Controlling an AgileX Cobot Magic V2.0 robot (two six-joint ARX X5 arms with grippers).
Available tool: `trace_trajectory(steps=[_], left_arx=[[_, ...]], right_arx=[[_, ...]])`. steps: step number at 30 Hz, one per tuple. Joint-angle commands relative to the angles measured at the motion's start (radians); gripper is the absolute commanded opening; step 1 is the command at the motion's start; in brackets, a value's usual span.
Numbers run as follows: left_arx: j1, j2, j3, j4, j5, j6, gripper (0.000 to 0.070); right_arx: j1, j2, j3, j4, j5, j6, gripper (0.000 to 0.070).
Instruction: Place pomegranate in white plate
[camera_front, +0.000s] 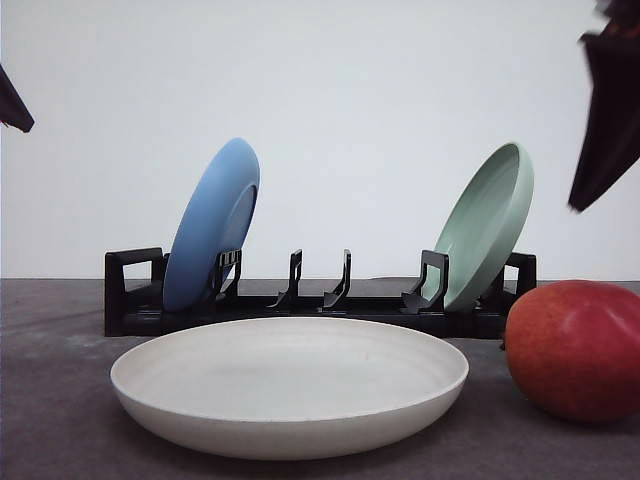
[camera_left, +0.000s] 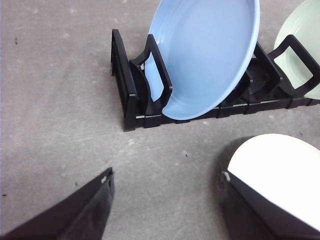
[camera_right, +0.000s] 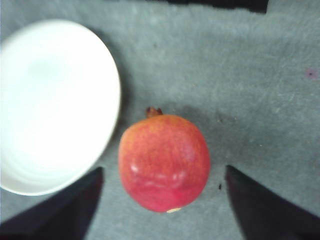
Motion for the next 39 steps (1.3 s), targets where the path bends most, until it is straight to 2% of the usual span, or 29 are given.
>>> trace_trajectory(steps=[1,8,14,20,26,29,34,37,39], left_arx=[[-0.001,0.003,0.008,0.004,0.005,-0.005,0.0394],[-0.001,0.005,0.008,-0.002,0.005,-0.004,0.0394],[-0.001,0.005,0.008,-0.002,0.005,-0.004,0.0394],[-0.001,0.005,0.008,-0.002,0.005,-0.004,0.0394],[-0.001,0.005,0.008,-0.002,0.005,-0.005,0.0394],[-0.001,0.005,0.008,-0.002,0.005,-0.005,0.0394],[-0.001,0.005,0.008,-0.002,0.005,-0.005,0.0394],[-0.001,0.005,0.008,-0.002,0.005,-0.005,0.0394],[-0.001,0.005,0.008,-0.002,0.005,-0.005,0.0394]], right_arx=[[0.021,0.033,0.017,0.019,0.006,-0.022,0.0634],[0.085,0.139,0.017,0.085,0.081,-0.041,0.0639],[0.100,0.241,0.017,0.115,0.138,-0.056,0.0625],[0.101,0.336,0.017,0.139,0.128,-0.063,0.0602],[0.105,0.388,0.017,0.134,0.125,-0.062,0.0493],[0.107,0.387,0.029,0.115,0.105,-0.062,0.0490],[0.111,0.387,0.134,-0.021,0.070,-0.098,0.0490],[0.138,0.387,0.187,-0.008,0.019,-0.117,0.0490],[0.164,0.387,0.202,0.048,-0.004,-0.126,0.0490]])
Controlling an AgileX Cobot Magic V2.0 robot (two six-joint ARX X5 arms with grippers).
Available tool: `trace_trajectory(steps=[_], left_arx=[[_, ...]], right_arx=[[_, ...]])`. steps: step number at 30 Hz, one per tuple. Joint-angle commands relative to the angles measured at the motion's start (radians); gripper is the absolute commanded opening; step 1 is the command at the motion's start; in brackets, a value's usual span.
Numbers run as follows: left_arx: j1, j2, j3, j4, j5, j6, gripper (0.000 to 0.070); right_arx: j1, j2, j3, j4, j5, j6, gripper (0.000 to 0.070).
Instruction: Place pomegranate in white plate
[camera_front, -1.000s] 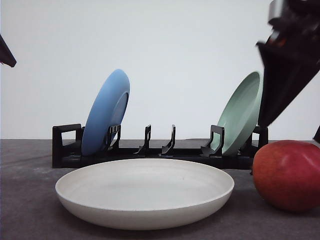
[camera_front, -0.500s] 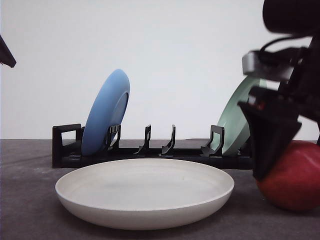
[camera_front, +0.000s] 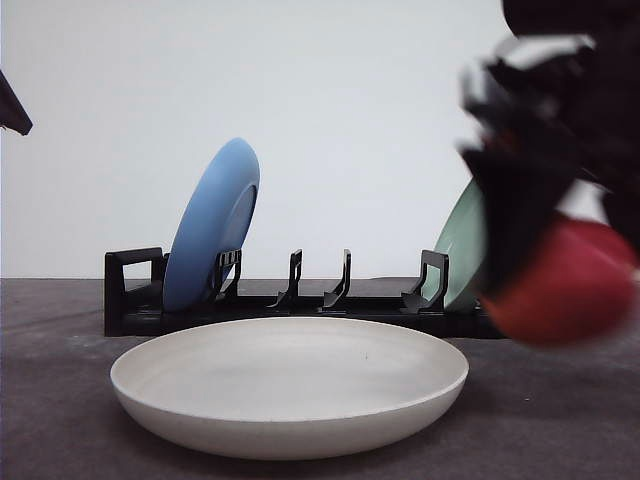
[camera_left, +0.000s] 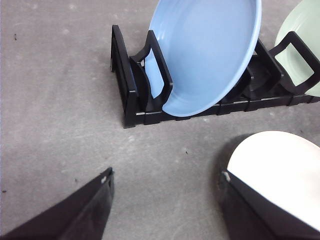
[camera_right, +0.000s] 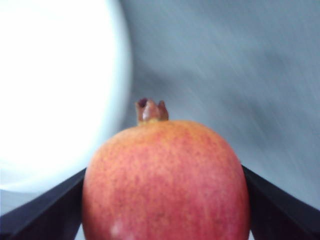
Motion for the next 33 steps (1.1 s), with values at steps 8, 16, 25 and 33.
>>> trace_trajectory(steps=[8,16,25,33], left_arx=[[-0.001,0.005,0.008,0.009,0.005,-0.004,0.0394],[-0.001,0.005,0.008,0.010,0.005,-0.004,0.0394],[-0.001,0.005,0.008,0.010,0.005,-0.004,0.0394],[-0.001,0.005,0.008,0.010,0.005,-0.004,0.0394]], right_arx=[[0.156,0.064,0.015,0.308,-0.029,-0.040,0.0490],[0.234,0.187,0.015,0.481,0.010,-0.040,0.0490],[0.254,0.288,0.015,0.517,0.026,-0.038,0.0491],[0.258,0.299,0.015,0.518,0.027,-0.032,0.0492]])
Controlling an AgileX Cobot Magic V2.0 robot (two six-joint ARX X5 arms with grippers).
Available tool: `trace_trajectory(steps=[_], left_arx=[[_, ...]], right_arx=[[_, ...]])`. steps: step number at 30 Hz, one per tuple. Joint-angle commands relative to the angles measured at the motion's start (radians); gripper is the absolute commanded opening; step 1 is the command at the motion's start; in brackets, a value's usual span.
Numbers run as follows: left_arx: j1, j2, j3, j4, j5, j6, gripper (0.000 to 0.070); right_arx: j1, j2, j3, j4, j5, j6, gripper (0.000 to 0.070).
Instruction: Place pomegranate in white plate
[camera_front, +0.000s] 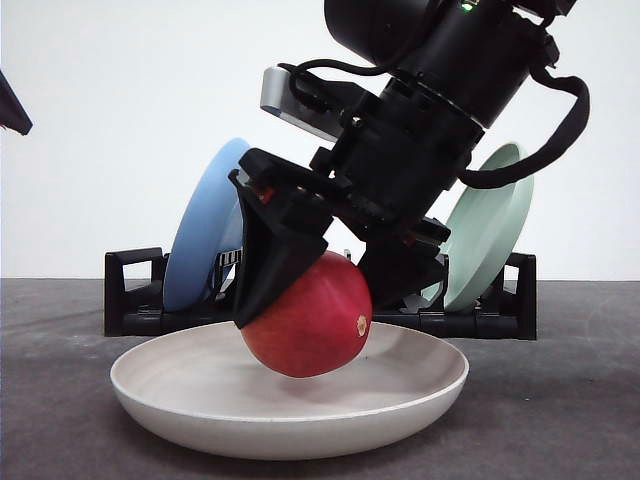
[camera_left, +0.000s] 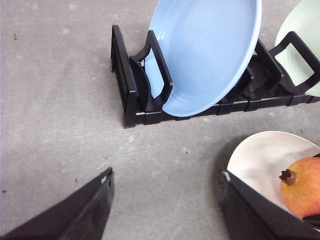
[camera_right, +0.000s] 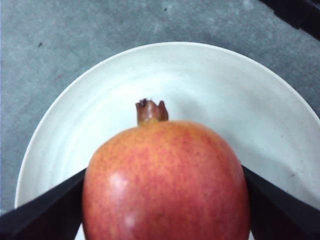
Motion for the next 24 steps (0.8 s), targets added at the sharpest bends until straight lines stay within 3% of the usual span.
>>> trace_trajectory(steps=[1,18,24], left_arx=[[-0.001,0.005,0.008,0.010,0.005,-0.004,0.0393],[-0.001,0.005,0.008,0.015,0.005,-0.004,0.0393],[-0.001,0.005,0.008,0.015,0.005,-0.004,0.0394]], right_arx=[[0.011,0.019,0.013,0.015,0.005,-0.005,0.0492],[0.012,0.035,0.013,-0.013,0.003,-0.005,0.0497],[0.014,0.046,0.013,-0.024,-0.004,0.002,0.0598]])
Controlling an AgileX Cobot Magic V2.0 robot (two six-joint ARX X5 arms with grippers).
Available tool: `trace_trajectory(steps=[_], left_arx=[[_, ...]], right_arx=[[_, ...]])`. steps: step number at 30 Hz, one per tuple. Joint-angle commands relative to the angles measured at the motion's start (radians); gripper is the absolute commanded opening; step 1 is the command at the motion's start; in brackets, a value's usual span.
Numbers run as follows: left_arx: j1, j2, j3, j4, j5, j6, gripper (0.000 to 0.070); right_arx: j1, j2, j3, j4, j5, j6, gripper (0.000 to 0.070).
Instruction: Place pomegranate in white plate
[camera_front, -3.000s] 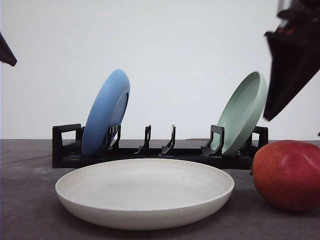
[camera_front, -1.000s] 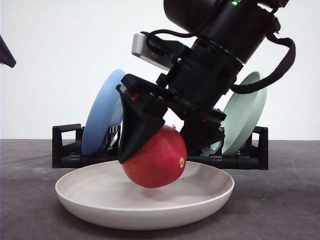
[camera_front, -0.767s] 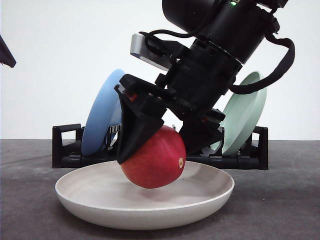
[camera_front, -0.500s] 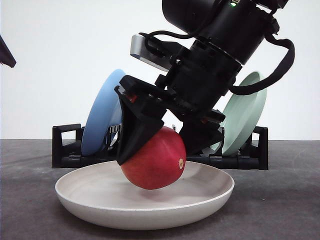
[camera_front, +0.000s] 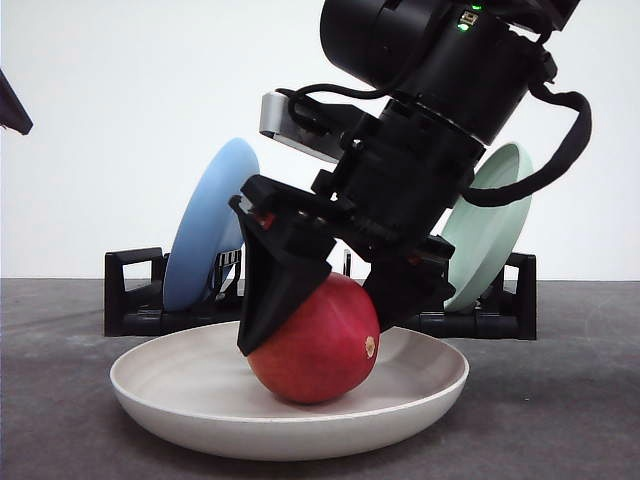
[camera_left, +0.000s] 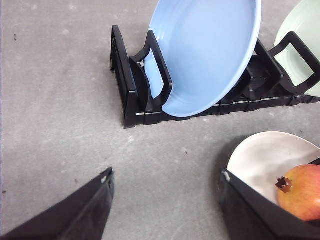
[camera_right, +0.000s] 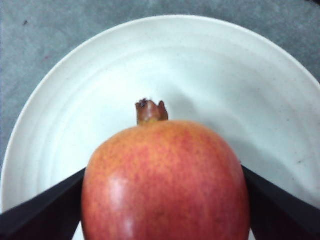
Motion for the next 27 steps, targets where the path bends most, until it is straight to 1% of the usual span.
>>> trace_trajectory(steps=[1,3,12,15,18,19,23,27], left_arx=[[-0.001,0.005,0.008,0.013,0.005,-0.005,0.0393],[-0.001,0.005,0.008,0.013,0.005,-0.005,0.0394],[-0.001,0.005,0.008,0.013,0.005,-0.005,0.0394],[-0.001,0.005,0.008,0.012,0.005,-0.005,0.0394],[-0.001,0.005,0.008,0.013,0.005,-0.005,0.0394],[-0.001,0.005,0.008,0.013,0.005,-0.005,0.0394],[-0.001,0.005,0.008,0.013,0.005,-0.005,0.0394],[-0.001,0.005,0.008,0.013,0.005,-0.005,0.0394]], right_arx=[[0.013,0.013,0.013,0.004,-0.002,0.003,0.0614],[0.012,0.004,0.014,0.006,-0.002,0.003,0.0632],[0.009,-0.117,0.015,0.006,0.005,-0.002,0.0629],[0.009,-0.176,0.002,0.019,0.028,-0.035,0.0601],[-0.008,-0.248,-0.056,0.078,0.045,-0.046,0.0522],[-0.017,-0.273,-0.080,0.098,0.044,-0.046,0.0518],[-0.060,-0.393,-0.177,0.146,0.044,-0.013,0.0518],[-0.125,-0.521,-0.261,0.147,0.041,0.034,0.0518]])
